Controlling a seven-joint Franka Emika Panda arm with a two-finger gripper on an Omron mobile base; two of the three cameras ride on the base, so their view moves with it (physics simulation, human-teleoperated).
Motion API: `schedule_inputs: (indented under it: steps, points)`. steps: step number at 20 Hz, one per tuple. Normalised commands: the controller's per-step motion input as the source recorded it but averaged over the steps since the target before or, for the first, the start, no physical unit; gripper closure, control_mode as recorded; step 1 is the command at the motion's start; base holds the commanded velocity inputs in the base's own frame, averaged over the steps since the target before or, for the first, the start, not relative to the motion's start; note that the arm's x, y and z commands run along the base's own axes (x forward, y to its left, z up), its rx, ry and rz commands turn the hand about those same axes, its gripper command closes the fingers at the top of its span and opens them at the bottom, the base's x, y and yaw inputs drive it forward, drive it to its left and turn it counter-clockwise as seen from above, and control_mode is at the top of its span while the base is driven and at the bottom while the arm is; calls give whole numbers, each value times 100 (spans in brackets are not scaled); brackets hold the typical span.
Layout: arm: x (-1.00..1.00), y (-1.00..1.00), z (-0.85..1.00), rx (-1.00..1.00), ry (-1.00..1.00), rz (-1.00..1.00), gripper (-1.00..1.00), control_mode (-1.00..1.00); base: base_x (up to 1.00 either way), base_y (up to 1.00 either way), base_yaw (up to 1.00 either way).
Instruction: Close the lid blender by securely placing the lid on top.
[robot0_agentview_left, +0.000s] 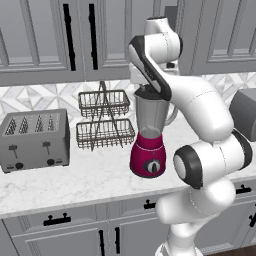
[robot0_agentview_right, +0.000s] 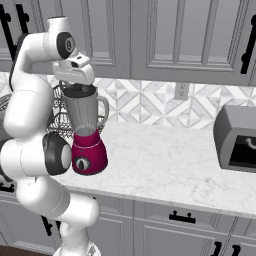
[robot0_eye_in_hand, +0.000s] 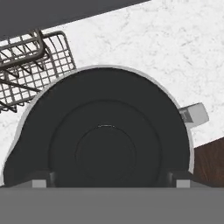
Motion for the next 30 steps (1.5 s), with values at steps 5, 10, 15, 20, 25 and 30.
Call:
schedule_inputs:
  steps: [5, 10, 15, 20, 25, 30]
  points:
    - [-13, 0, -56, 0, 0, 0, -100, -100, 0, 0, 0]
    - [-66, -5, -6, 4, -17, 0, -100, -100, 0, 0, 0]
    - [-100, -3, 31, 3, -64, 3, -100, -100, 0, 0, 0]
    - [-100, -47, -4, 1, -56, 1, -100, -100, 0, 0, 0]
    - [-100, -91, -85, 0, -7, 0, -100, -100, 0, 0, 0]
    - [-100, -87, -100, -1, 0, 0, -100, -100, 0, 0, 0]
